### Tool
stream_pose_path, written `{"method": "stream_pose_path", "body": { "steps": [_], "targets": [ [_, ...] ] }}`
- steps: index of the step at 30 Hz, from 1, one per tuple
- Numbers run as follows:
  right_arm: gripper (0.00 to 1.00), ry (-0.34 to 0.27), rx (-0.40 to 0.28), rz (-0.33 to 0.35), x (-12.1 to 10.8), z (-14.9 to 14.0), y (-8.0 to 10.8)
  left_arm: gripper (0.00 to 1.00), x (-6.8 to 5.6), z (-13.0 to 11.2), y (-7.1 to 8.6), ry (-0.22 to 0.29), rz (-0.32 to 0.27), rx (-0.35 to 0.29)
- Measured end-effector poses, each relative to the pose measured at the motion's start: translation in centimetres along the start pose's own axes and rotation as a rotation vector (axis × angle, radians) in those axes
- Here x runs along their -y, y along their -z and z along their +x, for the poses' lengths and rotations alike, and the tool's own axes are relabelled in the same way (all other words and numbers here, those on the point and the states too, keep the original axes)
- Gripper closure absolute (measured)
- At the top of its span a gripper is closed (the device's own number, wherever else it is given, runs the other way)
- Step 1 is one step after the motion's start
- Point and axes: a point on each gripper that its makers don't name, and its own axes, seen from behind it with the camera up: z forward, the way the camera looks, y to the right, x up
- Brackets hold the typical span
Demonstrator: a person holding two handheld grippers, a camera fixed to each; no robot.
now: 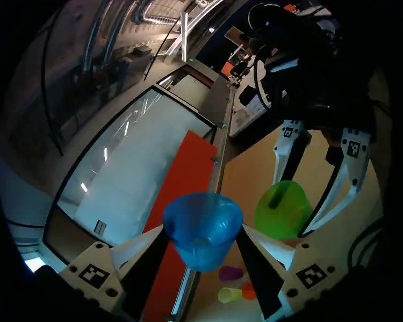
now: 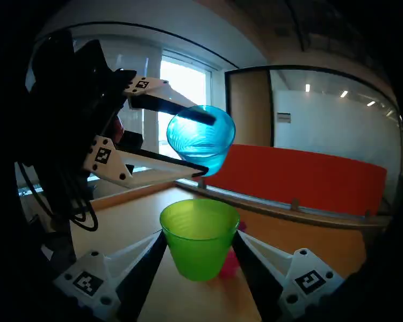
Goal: Pour water
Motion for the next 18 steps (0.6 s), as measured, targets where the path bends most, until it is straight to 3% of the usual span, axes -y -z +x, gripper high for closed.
{"method": "stream_pose_path", "body": {
  "steps": [18],
  "targets": [
    [0.13, 0.0, -0.003, -0.002, 0.05, 0.14, 0.17, 0.16, -0.21, 0.35, -0.26, -0.06, 0.008, -0.002]
  ]
}}
